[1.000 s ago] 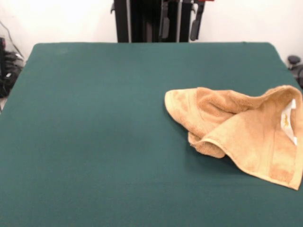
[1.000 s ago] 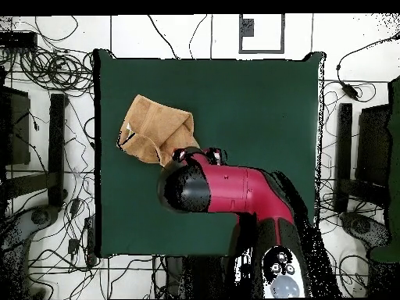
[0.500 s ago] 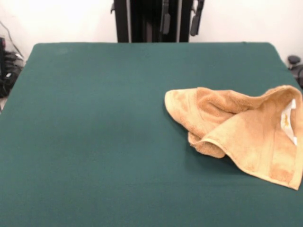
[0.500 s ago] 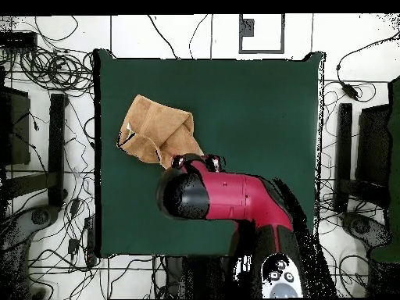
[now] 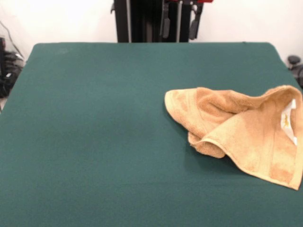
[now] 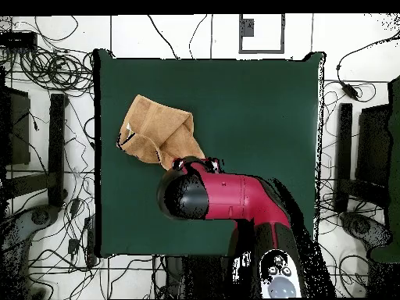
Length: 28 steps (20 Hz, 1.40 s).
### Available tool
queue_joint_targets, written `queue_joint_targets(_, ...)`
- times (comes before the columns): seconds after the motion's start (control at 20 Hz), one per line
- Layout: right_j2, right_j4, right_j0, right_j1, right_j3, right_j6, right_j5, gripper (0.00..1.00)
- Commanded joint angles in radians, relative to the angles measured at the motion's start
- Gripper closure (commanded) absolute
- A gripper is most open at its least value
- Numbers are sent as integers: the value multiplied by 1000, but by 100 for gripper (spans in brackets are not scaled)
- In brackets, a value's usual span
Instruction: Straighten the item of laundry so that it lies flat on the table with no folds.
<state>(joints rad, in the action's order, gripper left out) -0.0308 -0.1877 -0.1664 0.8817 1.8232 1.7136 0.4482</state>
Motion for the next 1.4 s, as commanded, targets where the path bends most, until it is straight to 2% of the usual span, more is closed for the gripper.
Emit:
queue_joint_targets(0.05,-65,-77,16,-121,73,41,-32,0)
queue_joint_targets(0.6,-60,-127,24,-285,-31,85,-154,0)
queue_joint_targets(1.4,-38,-127,51,-462,-159,109,-280,0)
